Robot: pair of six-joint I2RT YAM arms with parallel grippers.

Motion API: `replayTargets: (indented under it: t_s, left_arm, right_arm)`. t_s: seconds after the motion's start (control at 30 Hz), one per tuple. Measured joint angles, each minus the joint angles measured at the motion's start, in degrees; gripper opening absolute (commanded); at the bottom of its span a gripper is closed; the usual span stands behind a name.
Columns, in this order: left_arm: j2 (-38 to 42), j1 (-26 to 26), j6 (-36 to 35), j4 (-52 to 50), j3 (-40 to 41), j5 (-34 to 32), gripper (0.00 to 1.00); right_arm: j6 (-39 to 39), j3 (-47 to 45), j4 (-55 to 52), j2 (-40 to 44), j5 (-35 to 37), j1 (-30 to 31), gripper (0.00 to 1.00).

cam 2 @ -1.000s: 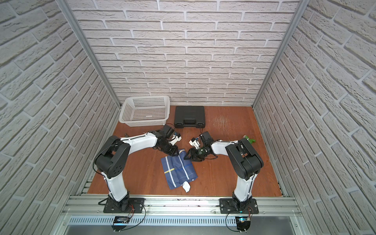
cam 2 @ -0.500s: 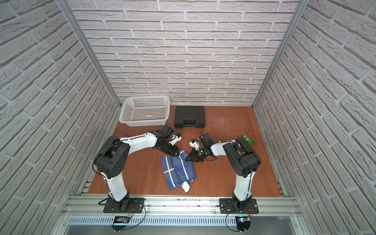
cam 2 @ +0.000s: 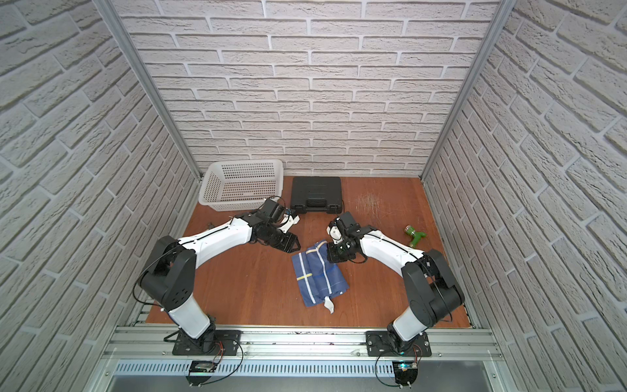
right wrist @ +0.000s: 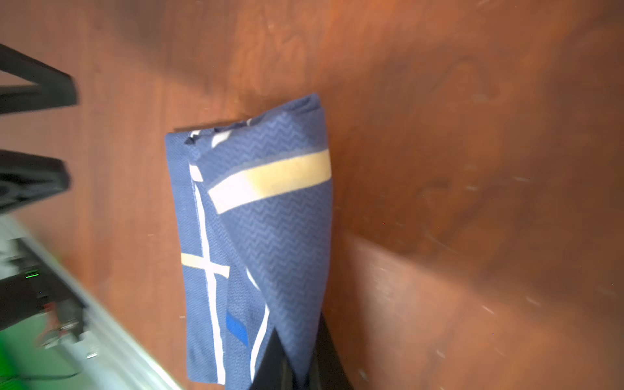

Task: Roll up the pillowcase
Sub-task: Roll the pillowcase at the center of the board.

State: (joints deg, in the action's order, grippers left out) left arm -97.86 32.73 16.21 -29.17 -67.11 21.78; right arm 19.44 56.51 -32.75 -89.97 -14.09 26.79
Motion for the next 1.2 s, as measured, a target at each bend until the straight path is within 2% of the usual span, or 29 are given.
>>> replayTargets:
  t_s: [0.27,0.47,0.57,0.8,0.9,1.03,1.2]
  left_arm:
    - [0.33,-0.20,0.42,-0.02,2.14,-0.09,0.60]
    - [2.45,-0.61,0.42,-0.22,4.44,-0.28,0.60]
    - [3.80,-1.14,0.35,-0.35,5.57,-0.33,0.60]
    - [7.41,-2.84,-0.02,-1.05,9.20,-0.35,0.60]
    - [9.38,-3.54,-0.11,-1.22,11.30,-0.35,0.60]
    - [12.28,-4.31,-0.11,-1.46,14.10,-0.35,0.60]
    - [16.50,-5.35,-0.04,-2.45,17.20,-0.35,0.60]
  right_arm:
    - [4.02,10.69,-14.93,-2.14,19.98,10.19,0.13]
    - [8.17,15.67,-21.16,-6.25,27.61,15.72,0.16]
    - [9.40,16.06,-22.69,-7.10,30.49,17.99,0.21]
    - [11.56,18.95,-25.40,-8.61,33.70,23.41,0.29]
    - [12.33,21.07,-26.12,-10.49,34.21,25.68,0.29]
    - [13.31,21.73,-26.16,-12.09,33.94,28.26,0.31]
    - [13.35,22.03,-24.70,-13.79,30.91,30.08,0.39]
